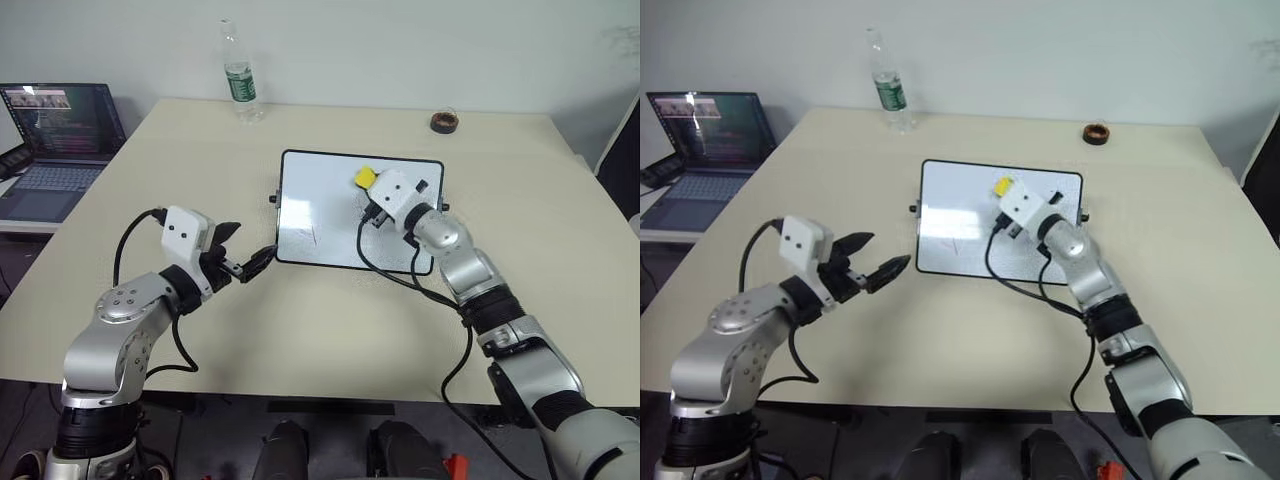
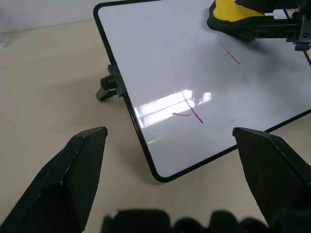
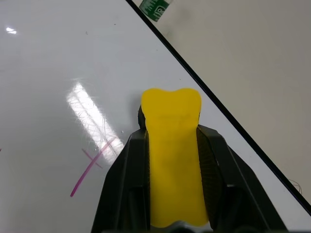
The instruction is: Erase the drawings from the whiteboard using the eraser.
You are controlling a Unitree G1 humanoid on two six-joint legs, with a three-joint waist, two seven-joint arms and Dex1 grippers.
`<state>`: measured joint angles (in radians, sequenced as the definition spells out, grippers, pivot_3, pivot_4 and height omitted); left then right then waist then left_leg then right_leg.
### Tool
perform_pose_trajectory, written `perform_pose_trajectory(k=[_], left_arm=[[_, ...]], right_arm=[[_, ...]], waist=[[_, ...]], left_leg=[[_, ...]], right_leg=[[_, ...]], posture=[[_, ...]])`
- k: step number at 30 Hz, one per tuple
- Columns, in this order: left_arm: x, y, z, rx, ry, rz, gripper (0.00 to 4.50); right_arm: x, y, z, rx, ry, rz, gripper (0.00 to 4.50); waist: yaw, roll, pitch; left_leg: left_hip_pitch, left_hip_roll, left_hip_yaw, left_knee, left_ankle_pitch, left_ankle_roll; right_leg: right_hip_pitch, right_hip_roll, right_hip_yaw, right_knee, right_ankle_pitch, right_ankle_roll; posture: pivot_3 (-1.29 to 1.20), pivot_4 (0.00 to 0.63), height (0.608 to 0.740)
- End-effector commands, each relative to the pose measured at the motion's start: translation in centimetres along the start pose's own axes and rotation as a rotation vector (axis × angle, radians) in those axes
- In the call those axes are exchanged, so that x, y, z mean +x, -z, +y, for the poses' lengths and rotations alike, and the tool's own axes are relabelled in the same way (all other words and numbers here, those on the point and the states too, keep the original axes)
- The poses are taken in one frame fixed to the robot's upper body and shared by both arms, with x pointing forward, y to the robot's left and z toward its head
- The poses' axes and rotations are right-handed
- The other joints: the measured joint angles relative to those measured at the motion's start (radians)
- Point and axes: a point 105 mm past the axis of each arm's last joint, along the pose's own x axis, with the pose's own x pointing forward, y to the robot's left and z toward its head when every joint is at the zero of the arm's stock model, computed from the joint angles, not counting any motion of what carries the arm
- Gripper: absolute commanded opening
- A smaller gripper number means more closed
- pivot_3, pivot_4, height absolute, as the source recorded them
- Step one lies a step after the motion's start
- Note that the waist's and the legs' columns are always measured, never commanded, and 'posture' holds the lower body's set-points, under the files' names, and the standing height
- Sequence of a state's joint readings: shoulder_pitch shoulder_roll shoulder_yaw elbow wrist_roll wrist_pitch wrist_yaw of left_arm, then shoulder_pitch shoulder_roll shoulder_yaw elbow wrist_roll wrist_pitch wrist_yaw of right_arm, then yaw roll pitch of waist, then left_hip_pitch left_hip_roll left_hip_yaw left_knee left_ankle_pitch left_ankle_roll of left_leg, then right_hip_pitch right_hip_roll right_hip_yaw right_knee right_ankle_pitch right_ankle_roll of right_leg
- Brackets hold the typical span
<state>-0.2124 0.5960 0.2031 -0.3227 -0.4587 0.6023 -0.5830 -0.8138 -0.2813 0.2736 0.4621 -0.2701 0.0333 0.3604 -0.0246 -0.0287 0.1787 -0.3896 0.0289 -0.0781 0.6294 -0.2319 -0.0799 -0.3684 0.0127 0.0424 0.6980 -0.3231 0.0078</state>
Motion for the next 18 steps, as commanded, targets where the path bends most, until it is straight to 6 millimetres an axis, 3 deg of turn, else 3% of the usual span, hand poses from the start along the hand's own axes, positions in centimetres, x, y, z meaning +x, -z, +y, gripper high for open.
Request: perform_pose_trajectory(k=[1, 4, 6, 7, 10, 12, 15, 18], left_arm=[[-0.2, -1.4, -0.1, 0.045, 0.010, -0.044, 4.50], [-0.2, -1.4, 0.0, 0.045, 0.012, -0.043, 4.50], [-0.2, -1.4, 0.0, 0.047, 0.013, -0.043, 4.50], [-0.2, -1.4, 0.0, 0.047, 0.014, -0.043, 4.50], [-0.2, -1.3, 0.0, 0.049, 0.015, -0.041, 4.50], [-0.2, -1.3, 0.0, 0.049, 0.014, -0.041, 4.50], [-0.2, -1.3, 0.0, 0.048, 0.015, -0.042, 4.50], [-0.3, -1.3, 0.1, 0.046, 0.011, -0.042, 4.50]], right_arm=[[-1.7, 4.6, 4.3, -0.049, -0.219, 0.172, 0.99], [-2.4, 4.4, 6.4, -0.154, -0.344, 0.156, 0.99], [-2.3, 4.5, 6.1, -0.172, -0.318, 0.157, 0.99], [-2.2, 4.4, 5.5, -0.171, -0.280, 0.156, 0.99], [-1.2, 3.3, 1.0, -0.092, 0.010, 0.121, 0.98], [-1.3, 3.6, 0.1, -0.060, 0.064, 0.135, 0.98], [-1.8, 5.1, 1.8, -0.066, -0.028, 0.183, 0.98], [-2.8, 6.0, 4.7, -0.093, -0.176, 0.204, 0.98]], waist=[[-0.002, 0.000, -0.001], [-0.008, 0.000, -0.001], [-0.010, 0.000, -0.001], [-0.012, 0.000, -0.001], [-0.012, 0.000, -0.001], [-0.011, 0.000, -0.001], [-0.003, 0.000, -0.001], [-0.003, -0.001, -0.001]], left_leg=[[0.000, 0.000, 0.000, 0.000, 0.000, 0.000], [0.003, 0.000, 0.001, 0.000, 0.000, 0.000], [0.007, 0.000, 0.001, -0.001, 0.000, 0.000], [0.009, 0.000, 0.001, -0.001, 0.000, 0.000], [0.011, 0.000, 0.001, -0.001, 0.000, 0.000], [0.011, 0.000, 0.001, -0.001, 0.001, 0.000], [0.010, 0.000, 0.000, 0.000, 0.001, 0.000], [0.010, 0.000, 0.000, 0.000, 0.001, 0.000]], right_leg=[[0.000, 0.000, 0.000, 0.000, 0.000, 0.000], [0.001, 0.000, 0.001, 0.000, 0.000, 0.000], [0.005, 0.001, 0.001, 0.000, -0.001, 0.001], [0.007, 0.001, 0.001, 0.000, -0.001, 0.002], [0.009, 0.002, 0.001, 0.000, -0.002, 0.003], [0.009, 0.002, 0.001, 0.000, -0.002, 0.003], [0.009, 0.002, 0.001, -0.001, -0.002, 0.003], [0.010, 0.001, 0.001, -0.002, -0.002, 0.004]], posture=[[0.00, 0.150, 0.740], [0.00, 0.150, 0.740], [0.00, 0.150, 0.740], [0.00, 0.150, 0.740], [0.00, 0.150, 0.740], [0.00, 0.150, 0.740], [0.00, 0.150, 0.740], [0.00, 0.150, 0.740]])
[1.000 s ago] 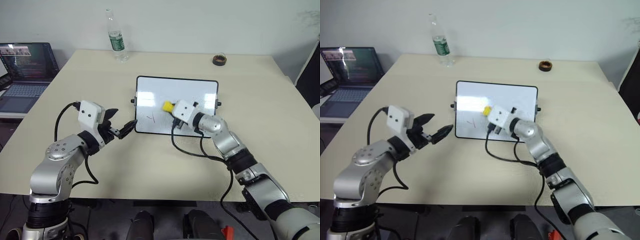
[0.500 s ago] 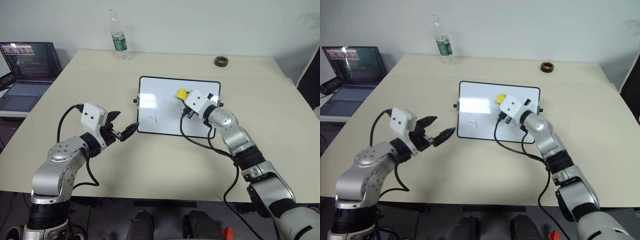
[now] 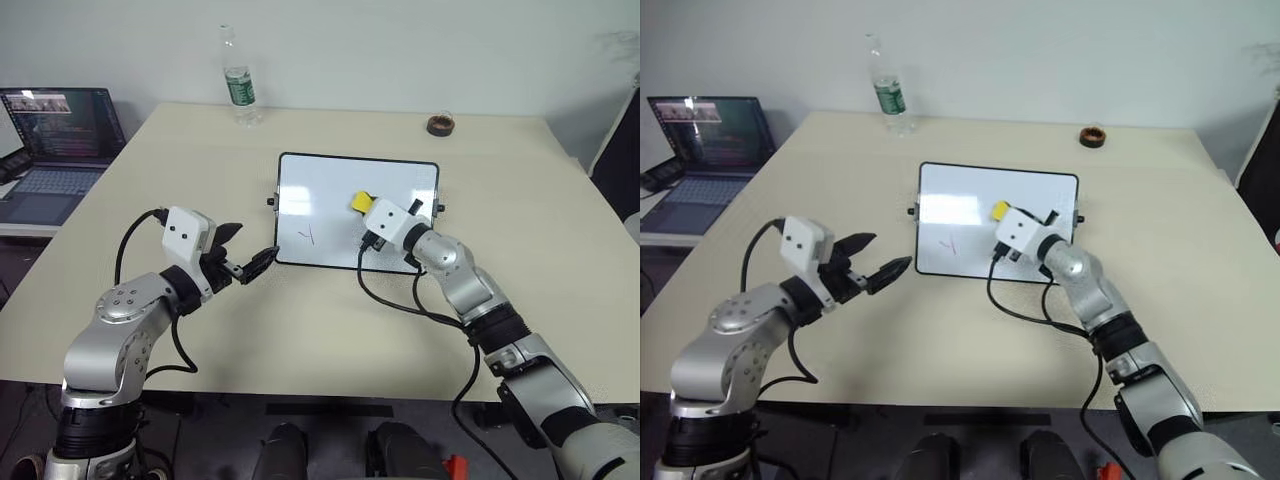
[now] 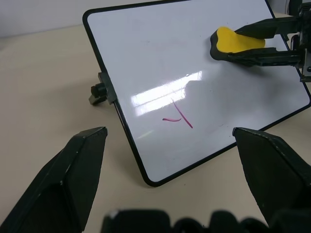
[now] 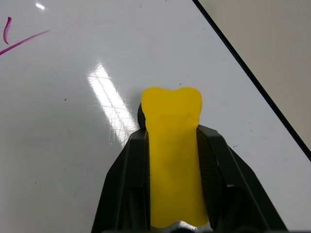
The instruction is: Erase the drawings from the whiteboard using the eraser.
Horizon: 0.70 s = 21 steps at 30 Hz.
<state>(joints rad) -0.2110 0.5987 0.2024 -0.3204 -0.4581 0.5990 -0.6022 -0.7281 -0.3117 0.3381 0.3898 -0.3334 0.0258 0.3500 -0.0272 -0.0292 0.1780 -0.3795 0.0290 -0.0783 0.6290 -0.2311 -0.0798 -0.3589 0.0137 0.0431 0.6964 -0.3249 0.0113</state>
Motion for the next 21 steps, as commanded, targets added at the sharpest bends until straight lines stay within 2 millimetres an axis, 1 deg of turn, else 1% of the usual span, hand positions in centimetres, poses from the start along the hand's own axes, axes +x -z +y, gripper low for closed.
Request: perform_pose_trajectory(k=[1, 3, 6, 7, 9, 11, 12, 14, 16, 18, 21], left_arm=[[-0.4, -1.3, 0.3, 0.044, -0.010, -0.043, 4.50], [-0.4, -1.2, 0.4, 0.042, -0.017, -0.043, 4.50], [-0.5, -1.1, 0.6, 0.039, -0.028, -0.040, 4.50], [-0.7, -1.0, 0.7, 0.038, -0.034, -0.036, 4.50], [-1.1, -0.7, 1.3, 0.040, -0.053, -0.023, 4.50], [-1.8, -0.4, 2.1, 0.048, -0.078, -0.006, 4.50], [-2.1, -0.3, 2.4, 0.051, -0.088, -0.001, 4.50], [-2.7, -0.2, 3.0, 0.058, -0.100, 0.005, 4.50], [-3.2, -0.3, 3.3, 0.060, -0.104, 0.007, 4.50], [-3.7, -0.2, 3.6, 0.065, -0.110, 0.012, 4.50], [-4.4, 0.0, 3.9, 0.068, -0.114, 0.024, 4.50]], right_arm=[[-1.8, 4.5, 3.7, -0.007, -0.174, 0.167, 0.98], [-2.2, 4.3, 4.7, -0.010, -0.222, 0.158, 0.98], [-2.5, 3.8, 5.3, -0.021, -0.245, 0.137, 0.98], [-2.5, 3.5, 5.2, -0.019, -0.232, 0.123, 0.98], [-2.4, 2.1, 3.9, 0.012, -0.157, 0.072, 0.98], [-2.5, 0.1, 1.6, 0.112, -0.069, -0.005, 0.98], [-2.7, -0.5, 0.9, 0.152, -0.049, -0.032, 0.98], [-3.7, -2.3, 0.4, 0.249, -0.076, -0.121, 0.98], [-5.2, -3.8, 1.1, 0.343, -0.169, -0.187, 0.98], [-6.9, -5.0, 1.9, 0.428, -0.253, -0.224, 0.98], [-9.1, -6.0, 2.6, 0.503, -0.338, -0.244, 0.98]], waist=[[0.000, 0.000, 0.000], [-0.002, 0.000, 0.000], [-0.006, 0.000, 0.000], [-0.006, 0.000, 0.000], [-0.007, 0.000, 0.000], [-0.007, 0.000, 0.001], [-0.007, 0.001, 0.002], [-0.005, 0.002, 0.003], [-0.001, 0.002, 0.004], [-0.001, 0.003, 0.004], [-0.002, 0.004, 0.005]], left_leg=[[0.000, 0.000, 0.000, 0.000, 0.000, 0.000], [0.000, 0.000, 0.000, -0.001, 0.000, 0.000], [0.001, 0.000, 0.000, -0.001, 0.000, 0.000], [0.001, 0.000, 0.000, -0.001, 0.000, 0.000], [0.001, 0.000, 0.001, -0.001, 0.000, 0.000], [0.000, 0.000, 0.001, -0.002, 0.000, 0.000], [-0.002, 0.000, 0.001, -0.002, 0.000, 0.000], [-0.010, 0.001, 0.001, -0.002, 0.000, 0.000], [-0.018, 0.001, -0.001, -0.001, 0.000, 0.000], [-0.020, 0.002, -0.002, -0.002, -0.001, -0.001], [-0.021, 0.003, -0.002, -0.004, -0.002, -0.001]], right_leg=[[0.001, 0.000, 0.000, 0.000, 0.000, 0.000], [0.001, 0.000, 0.000, -0.001, 0.000, 0.000], [0.001, 0.000, 0.000, -0.001, 0.000, 0.000], [0.001, 0.000, 0.000, -0.001, 0.000, 0.000], [0.000, 0.000, 0.001, -0.001, 0.000, 0.000], [-0.001, 0.000, 0.001, -0.001, 0.000, 0.000], [-0.003, 0.001, 0.001, -0.001, 0.000, 0.000], [-0.011, 0.000, 0.001, 0.000, 0.000, 0.000], [-0.017, 0.000, -0.001, 0.000, 0.002, -0.004], [-0.018, -0.002, -0.002, -0.001, 0.001, -0.003], [-0.018, -0.003, -0.002, -0.007, 0.000, -0.002]], posture=[[0.00, 0.150, 0.740], [0.00, 0.150, 0.740], [0.00, 0.150, 0.740], [0.00, 0.150, 0.740], [0.00, 0.150, 0.740], [0.00, 0.150, 0.740], [0.00, 0.150, 0.740], [0.00, 0.150, 0.740], [0.00, 0.150, 0.740], [0.00, 0.150, 0.740], [0.00, 0.150, 0.740]])
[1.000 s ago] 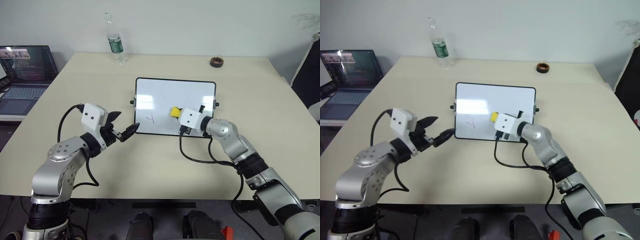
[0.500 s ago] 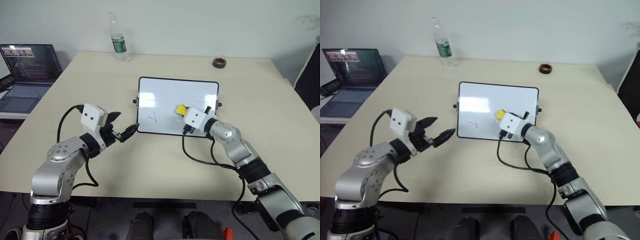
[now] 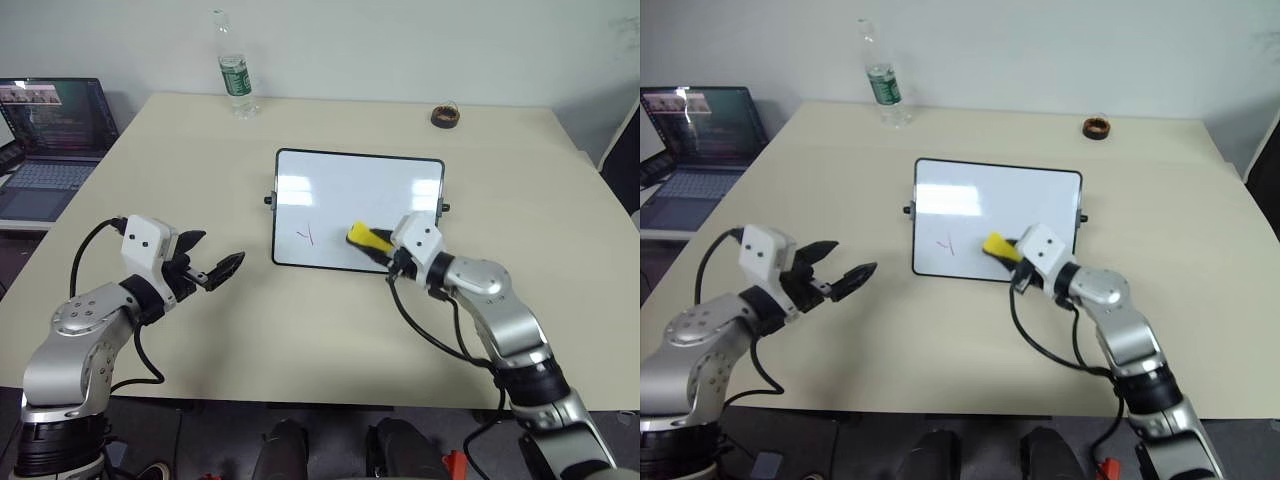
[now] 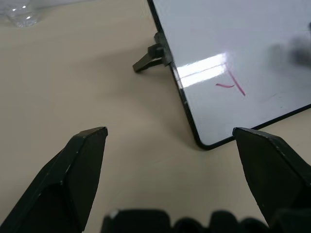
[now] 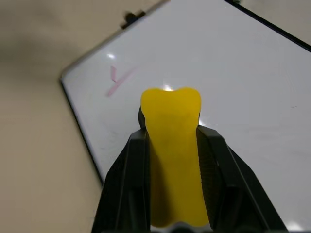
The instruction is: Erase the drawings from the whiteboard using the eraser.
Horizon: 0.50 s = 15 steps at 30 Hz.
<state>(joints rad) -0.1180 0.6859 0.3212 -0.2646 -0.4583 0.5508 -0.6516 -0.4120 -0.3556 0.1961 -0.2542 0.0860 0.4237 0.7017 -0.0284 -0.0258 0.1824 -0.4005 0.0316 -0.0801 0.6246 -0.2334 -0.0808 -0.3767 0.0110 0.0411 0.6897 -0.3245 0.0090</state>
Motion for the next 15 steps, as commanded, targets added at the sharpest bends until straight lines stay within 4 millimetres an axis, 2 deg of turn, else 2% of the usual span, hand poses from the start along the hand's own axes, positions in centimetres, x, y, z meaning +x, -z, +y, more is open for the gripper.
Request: perform_pose_trajectory(k=[1, 5, 9, 12, 15], left_arm=[[-1.1, -1.1, 0.7, 0.043, -0.014, -0.034, 4.50], [-1.6, -0.9, 0.7, 0.040, 0.000, -0.021, 4.50], [-1.7, -0.6, 0.3, 0.036, 0.022, -0.010, 4.50], [-1.8, -0.1, 0.1, 0.045, 0.029, 0.009, 4.50], [-1.8, 0.1, 0.0, 0.054, 0.034, 0.023, 4.50]], right_arm=[[-1.9, -2.3, 1.2, 0.055, -0.071, -0.055, 0.98], [-3.2, -1.8, 2.2, 0.105, -0.104, -0.023, 0.98], [-3.2, -0.8, 2.5, 0.121, -0.092, 0.003, 0.98], [-2.0, -0.3, 2.5, 0.011, -0.088, 0.039, 0.98], [0.9, -1.5, 1.1, -0.139, -0.037, 0.020, 0.98]], waist=[[-0.001, 0.000, 0.001], [-0.002, 0.000, 0.001], [-0.003, 0.001, 0.001], [-0.007, 0.001, 0.001], [-0.012, 0.000, 0.002]], left_leg=[[0.000, 0.000, 0.000, 0.000, -0.001, 0.000], [0.000, -0.001, 0.001, -0.001, -0.001, 0.000], [0.001, -0.001, 0.001, -0.001, -0.001, 0.000], [0.001, -0.002, 0.002, -0.001, -0.001, 0.000], [0.001, -0.002, 0.002, -0.001, -0.001, 0.000]], right_leg=[[0.000, 0.000, 0.000, -0.001, 0.000, 0.000], [0.001, -0.001, 0.000, -0.003, 0.000, 0.000], [0.001, 0.000, 0.000, -0.003, 0.000, 0.000], [0.001, 0.001, 0.001, -0.003, 0.000, 0.000], [0.000, 0.001, 0.001, -0.003, 0.000, 0.000]], posture=[[0.00, 0.150, 0.740], [0.00, 0.150, 0.740], [0.00, 0.150, 0.740], [0.00, 0.150, 0.740], [0.00, 0.150, 0.740]])
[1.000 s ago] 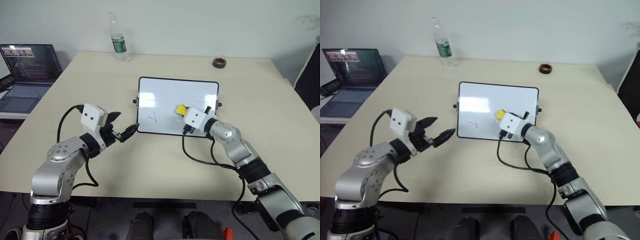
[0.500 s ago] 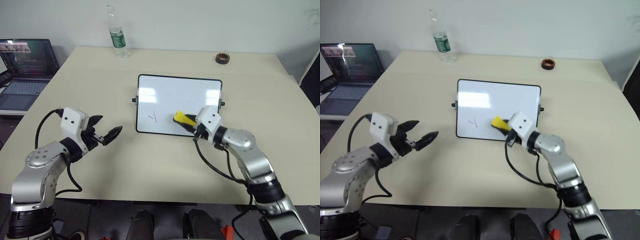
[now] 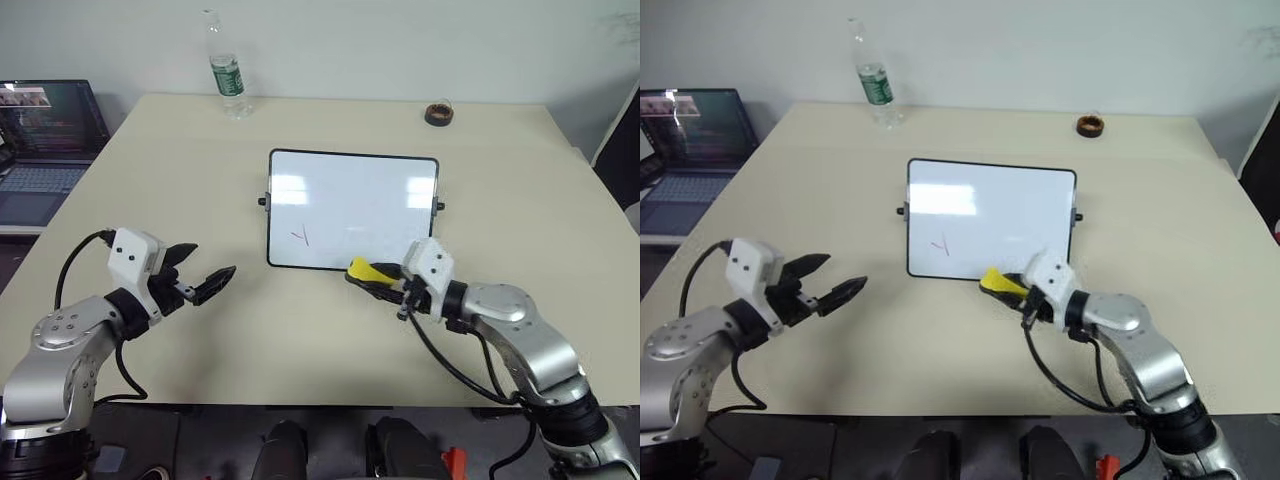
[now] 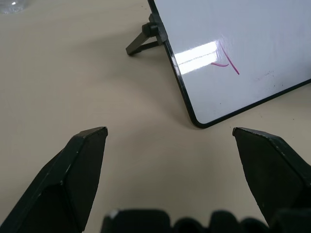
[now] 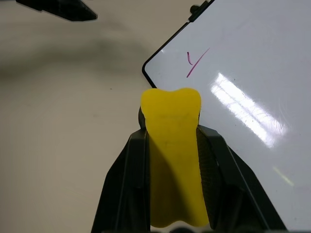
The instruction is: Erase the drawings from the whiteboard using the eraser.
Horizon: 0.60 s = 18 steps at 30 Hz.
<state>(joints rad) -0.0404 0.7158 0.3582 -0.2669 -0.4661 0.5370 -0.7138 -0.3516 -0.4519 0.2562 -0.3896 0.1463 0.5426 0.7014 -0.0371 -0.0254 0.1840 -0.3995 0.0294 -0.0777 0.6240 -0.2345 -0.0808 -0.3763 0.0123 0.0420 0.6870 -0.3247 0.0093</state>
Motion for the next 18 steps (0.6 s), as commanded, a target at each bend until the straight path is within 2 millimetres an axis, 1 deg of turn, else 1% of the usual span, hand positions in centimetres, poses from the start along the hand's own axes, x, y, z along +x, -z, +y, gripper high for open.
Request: perform_pose_trajectory(k=[1, 3, 4, 6, 7, 9, 11, 12, 13, 14, 16, 18], left_arm=[[-0.2, -1.1, -0.2, 0.059, 0.009, -0.023, 4.50], [-0.1, -1.1, -0.3, 0.061, 0.018, -0.018, 4.50], [-0.1, -1.1, -0.3, 0.062, 0.021, -0.017, 4.50], [0.0, -1.1, -0.4, 0.067, 0.032, -0.011, 4.50], [0.1, -1.0, -0.4, 0.069, 0.035, -0.010, 4.50], [0.2, -1.0, -0.4, 0.073, 0.037, -0.007, 4.50], [0.3, -1.0, -0.6, 0.076, 0.048, -0.003, 4.50], [0.4, -1.0, -0.7, 0.077, 0.052, -0.001, 4.50], [0.4, -0.9, -0.8, 0.079, 0.056, 0.000, 4.50], [0.4, -0.9, -1.0, 0.080, 0.059, 0.001, 4.50], [0.5, -0.9, -1.1, 0.081, 0.062, 0.001, 4.50], [0.5, -0.9, -1.2, 0.081, 0.063, 0.001, 4.50]], right_arm=[[2.6, -2.9, -1.6, -0.192, 0.064, -0.063, 0.98], [4.5, -3.7, -1.7, -0.280, 0.048, -0.067, 0.98], [5.1, -3.9, -1.7, -0.309, 0.042, -0.067, 0.98], [7.3, -5.1, -1.8, -0.357, 0.026, -0.079, 0.98], [8.0, -5.5, -1.9, -0.369, 0.022, -0.084, 0.98], [9.5, -6.0, -2.6, -0.393, 0.039, -0.076, 0.98], [11.2, -6.4, -4.2, -0.420, 0.109, -0.057, 0.98], [11.7, -6.5, -4.6, -0.430, 0.127, -0.053, 0.98], [12.3, -6.1, -5.1, -0.426, 0.143, -0.035, 0.98], [12.6, -5.2, -5.1, -0.433, 0.135, -0.005, 0.98], [13.0, -3.1, -4.8, -0.454, 0.095, 0.063, 0.98], [13.1, -1.7, -4.3, -0.476, 0.056, 0.099, 0.98]], waist=[[-0.006, 0.000, 0.001], [-0.006, 0.000, 0.001], [-0.006, 0.000, 0.001], [-0.005, 0.000, 0.001], [-0.005, 0.000, 0.001], [-0.005, 0.000, 0.001], [-0.005, 0.000, 0.001], [-0.005, 0.000, 0.001], [-0.004, 0.000, 0.000], [-0.003, 0.000, 0.000], [0.001, 0.000, 0.000], [0.001, 0.000, 0.000]], left_leg=[[0.000, 0.000, 0.000, 0.000, 0.000, 0.000], [0.000, 0.000, 0.000, 0.000, 0.000, 0.000], [0.000, 0.000, 0.000, 0.000, 0.000, 0.000], [0.000, 0.000, 0.000, 0.000, 0.000, 0.000], [0.000, 0.000, 0.000, 0.000, 0.000, 0.000], [-0.001, 0.001, 0.001, 0.000, 0.000, 0.000], [-0.001, 0.001, 0.000, 0.000, 0.000, 0.000], [-0.001, 0.001, 0.001, 0.000, 0.000, -0.001], [-0.001, 0.001, 0.001, 0.000, 0.000, 0.000], [-0.001, 0.001, 0.000, 0.001, 0.000, -0.001], [-0.001, 0.001, 0.000, 0.000, 0.000, 0.000], [-0.001, 0.001, 0.001, 0.000, 0.000, 0.000]], right_leg=[[0.000, 0.000, 0.000, 0.001, 0.000, 0.000], [-0.001, 0.001, 0.000, 0.002, 0.000, 0.000], [-0.001, 0.001, 0.000, 0.002, 0.000, 0.000], [-0.001, 0.001, 0.000, 0.002, 0.000, -0.001], [-0.001, 0.001, 0.000, 0.002, 0.000, -0.001], [-0.002, 0.001, 0.000, 0.002, 0.000, -0.001], [-0.002, 0.000, 0.000, 0.002, 0.000, -0.001], [-0.002, 0.000, 0.001, 0.003, 0.000, -0.001], [-0.003, 0.000, 0.001, 0.003, 0.000, -0.001], [-0.003, 0.000, 0.000, 0.003, 0.000, -0.001], [-0.002, 0.000, 0.000, 0.003, 0.000, -0.001], [-0.003, 0.000, 0.000, 0.003, 0.000, -0.001]], posture=[[0.00, 0.150, 0.740], [0.00, 0.150, 0.740], [0.00, 0.150, 0.740], [0.00, 0.150, 0.740], [0.00, 0.150, 0.740], [0.00, 0.150, 0.740], [0.00, 0.150, 0.740], [0.00, 0.150, 0.740], [0.00, 0.150, 0.740], [0.00, 0.150, 0.740], [0.00, 0.150, 0.740], [0.00, 0.150, 0.740]])
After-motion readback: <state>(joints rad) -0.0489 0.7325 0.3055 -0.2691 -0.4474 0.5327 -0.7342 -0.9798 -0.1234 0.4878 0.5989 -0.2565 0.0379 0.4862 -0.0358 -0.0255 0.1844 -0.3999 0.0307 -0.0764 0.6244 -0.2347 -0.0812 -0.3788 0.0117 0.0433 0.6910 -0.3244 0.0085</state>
